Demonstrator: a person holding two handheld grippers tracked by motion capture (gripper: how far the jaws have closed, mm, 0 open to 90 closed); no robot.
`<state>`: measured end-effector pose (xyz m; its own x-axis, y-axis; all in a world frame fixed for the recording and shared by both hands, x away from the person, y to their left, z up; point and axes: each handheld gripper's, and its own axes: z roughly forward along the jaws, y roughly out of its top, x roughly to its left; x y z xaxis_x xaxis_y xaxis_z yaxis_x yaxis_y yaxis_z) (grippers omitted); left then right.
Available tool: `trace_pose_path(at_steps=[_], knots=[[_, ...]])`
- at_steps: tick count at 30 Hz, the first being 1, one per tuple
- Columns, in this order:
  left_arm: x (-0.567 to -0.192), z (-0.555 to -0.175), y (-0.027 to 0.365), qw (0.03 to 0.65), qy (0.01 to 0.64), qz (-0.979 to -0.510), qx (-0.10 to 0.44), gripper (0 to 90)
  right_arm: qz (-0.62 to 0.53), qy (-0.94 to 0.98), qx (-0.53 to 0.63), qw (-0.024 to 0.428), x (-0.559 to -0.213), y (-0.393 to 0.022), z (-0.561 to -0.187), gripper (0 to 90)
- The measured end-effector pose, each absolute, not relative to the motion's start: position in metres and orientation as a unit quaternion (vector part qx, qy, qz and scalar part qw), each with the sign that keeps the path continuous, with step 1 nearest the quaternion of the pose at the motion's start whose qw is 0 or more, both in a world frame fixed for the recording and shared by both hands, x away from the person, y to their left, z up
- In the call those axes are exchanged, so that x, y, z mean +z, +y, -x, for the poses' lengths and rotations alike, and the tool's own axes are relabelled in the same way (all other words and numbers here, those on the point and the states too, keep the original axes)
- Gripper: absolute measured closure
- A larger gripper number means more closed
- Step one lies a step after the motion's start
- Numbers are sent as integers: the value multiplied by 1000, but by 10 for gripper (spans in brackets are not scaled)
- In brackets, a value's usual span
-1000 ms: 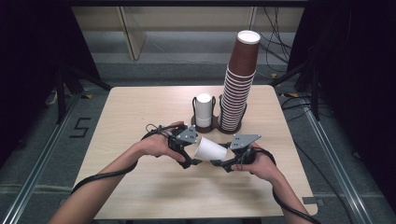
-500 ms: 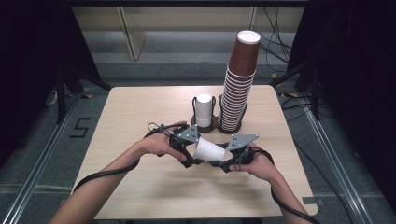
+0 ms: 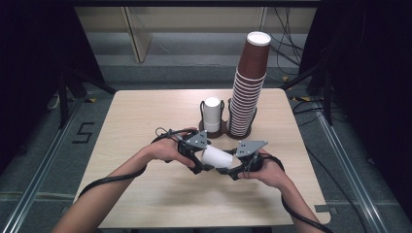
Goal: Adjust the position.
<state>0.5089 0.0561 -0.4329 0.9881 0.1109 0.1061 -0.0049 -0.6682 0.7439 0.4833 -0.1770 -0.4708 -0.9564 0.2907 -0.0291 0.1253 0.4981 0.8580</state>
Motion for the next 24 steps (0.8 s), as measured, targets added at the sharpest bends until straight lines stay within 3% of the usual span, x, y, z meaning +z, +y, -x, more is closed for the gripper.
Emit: trace_pose_path(at_steps=[24], knots=[[-430, -506, 59, 391, -4, -915, 98, 187, -112, 867, 477, 89, -469, -175, -483, 342]])
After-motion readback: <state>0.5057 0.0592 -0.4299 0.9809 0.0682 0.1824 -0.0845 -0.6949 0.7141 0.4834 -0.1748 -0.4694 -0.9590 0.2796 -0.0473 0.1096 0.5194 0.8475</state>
